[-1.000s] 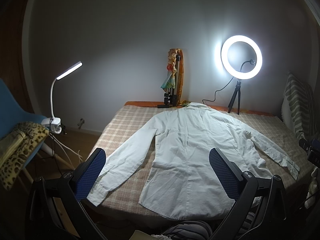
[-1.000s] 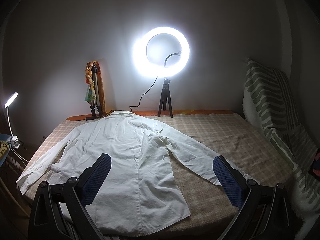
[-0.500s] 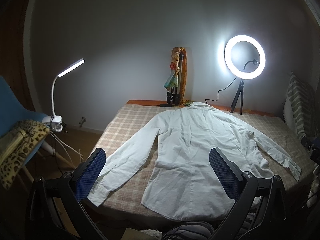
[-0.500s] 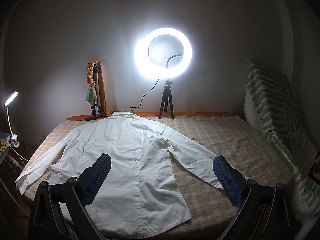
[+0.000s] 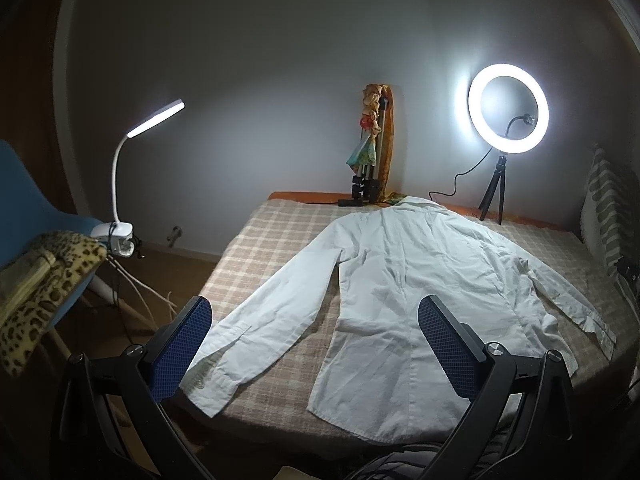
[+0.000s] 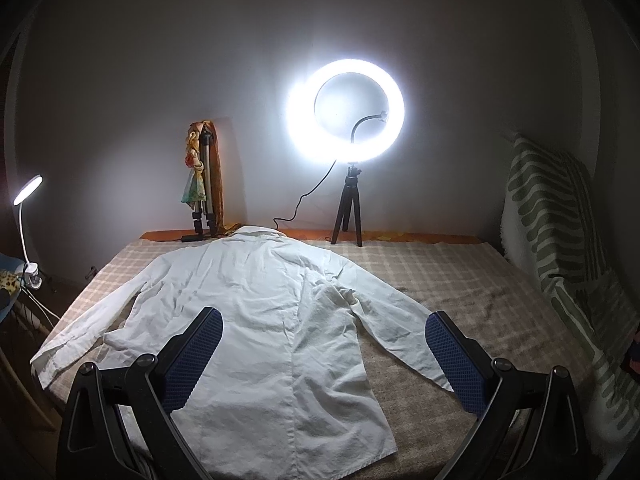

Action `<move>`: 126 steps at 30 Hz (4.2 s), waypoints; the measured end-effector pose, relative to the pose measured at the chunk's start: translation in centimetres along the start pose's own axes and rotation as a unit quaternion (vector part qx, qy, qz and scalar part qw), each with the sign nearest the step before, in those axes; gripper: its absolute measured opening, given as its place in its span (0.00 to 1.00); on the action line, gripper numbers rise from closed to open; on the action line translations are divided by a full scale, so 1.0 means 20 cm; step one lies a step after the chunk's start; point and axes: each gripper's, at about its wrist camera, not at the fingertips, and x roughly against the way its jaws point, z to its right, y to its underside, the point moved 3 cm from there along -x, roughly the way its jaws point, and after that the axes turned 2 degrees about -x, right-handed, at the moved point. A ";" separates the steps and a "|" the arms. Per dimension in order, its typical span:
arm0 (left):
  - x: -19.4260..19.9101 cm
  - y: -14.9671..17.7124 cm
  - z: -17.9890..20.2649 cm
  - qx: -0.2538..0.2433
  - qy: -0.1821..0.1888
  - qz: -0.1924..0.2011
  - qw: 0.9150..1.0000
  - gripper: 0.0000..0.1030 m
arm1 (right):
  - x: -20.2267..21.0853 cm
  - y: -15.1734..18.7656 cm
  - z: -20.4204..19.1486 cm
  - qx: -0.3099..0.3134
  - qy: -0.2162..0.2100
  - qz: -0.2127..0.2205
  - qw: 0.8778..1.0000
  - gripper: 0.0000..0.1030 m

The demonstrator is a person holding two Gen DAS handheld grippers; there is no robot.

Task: Fold small clothes
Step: 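Move the left tool to the shirt cuff and close on it, then carry the held sleeve with the left tool across the shirt back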

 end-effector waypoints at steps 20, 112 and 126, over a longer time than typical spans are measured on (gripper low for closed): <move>-0.55 0.37 -0.77 0.135 0.011 -0.138 0.981 0.70 | -0.26 -0.06 -0.24 0.005 -0.097 -0.032 0.995 0.98; -0.55 0.71 0.01 0.018 0.217 -0.186 0.958 0.25 | -1.04 0.52 -1.15 0.255 -0.262 -0.361 0.858 0.31; -0.70 0.68 -0.18 0.101 0.189 -0.144 0.966 0.62 | -1.03 0.12 -1.33 0.172 -0.344 -0.316 0.867 0.42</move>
